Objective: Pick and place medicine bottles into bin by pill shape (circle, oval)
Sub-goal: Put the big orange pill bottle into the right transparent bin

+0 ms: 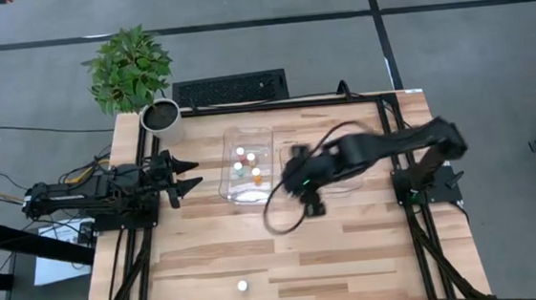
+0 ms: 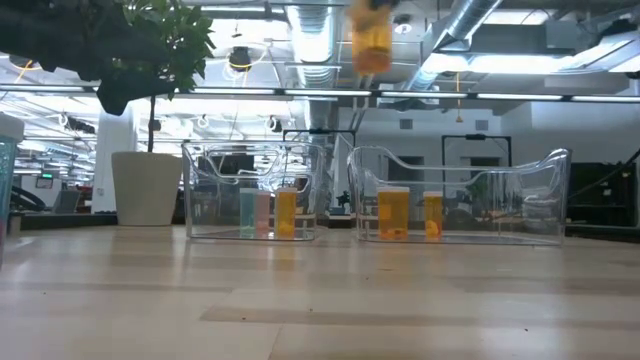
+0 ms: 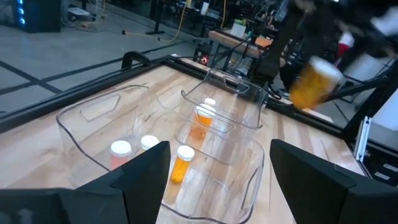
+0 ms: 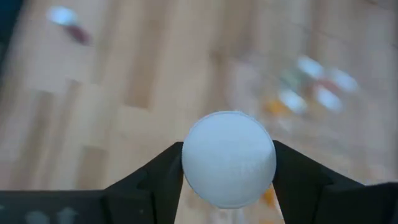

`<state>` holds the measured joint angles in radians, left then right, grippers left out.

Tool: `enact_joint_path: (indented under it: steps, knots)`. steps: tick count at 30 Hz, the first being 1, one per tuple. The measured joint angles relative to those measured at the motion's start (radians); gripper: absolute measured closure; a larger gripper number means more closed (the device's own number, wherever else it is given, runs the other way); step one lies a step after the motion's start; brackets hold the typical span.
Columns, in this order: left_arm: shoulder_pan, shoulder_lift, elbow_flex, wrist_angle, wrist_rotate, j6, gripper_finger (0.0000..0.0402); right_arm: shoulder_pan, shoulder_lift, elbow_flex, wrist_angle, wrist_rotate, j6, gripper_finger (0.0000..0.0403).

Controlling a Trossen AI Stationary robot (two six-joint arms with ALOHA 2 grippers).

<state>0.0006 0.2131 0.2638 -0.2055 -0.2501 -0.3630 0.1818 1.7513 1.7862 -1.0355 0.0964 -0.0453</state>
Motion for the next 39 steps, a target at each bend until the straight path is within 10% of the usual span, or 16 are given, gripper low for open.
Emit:
enact_joint_path:
  steps: [7, 18, 39]
  knots:
    - [0.000, 0.000, 0.000, -0.003, 0.000, 0.000, 0.0132, -0.052, -0.307, -0.280, -0.053, 0.214, 0.153, 0.0180]
    - [0.000, 0.000, 0.000, -0.007, 0.000, 0.000, 0.0132, -0.231, -0.659, -0.888, 0.248, 0.245, 0.274, 0.0176]
    - [0.000, 0.000, 0.000, -0.014, 0.000, 0.000, 0.0132, -0.328, -0.548, -1.173, 0.607, 0.162, 0.284, 0.0175]
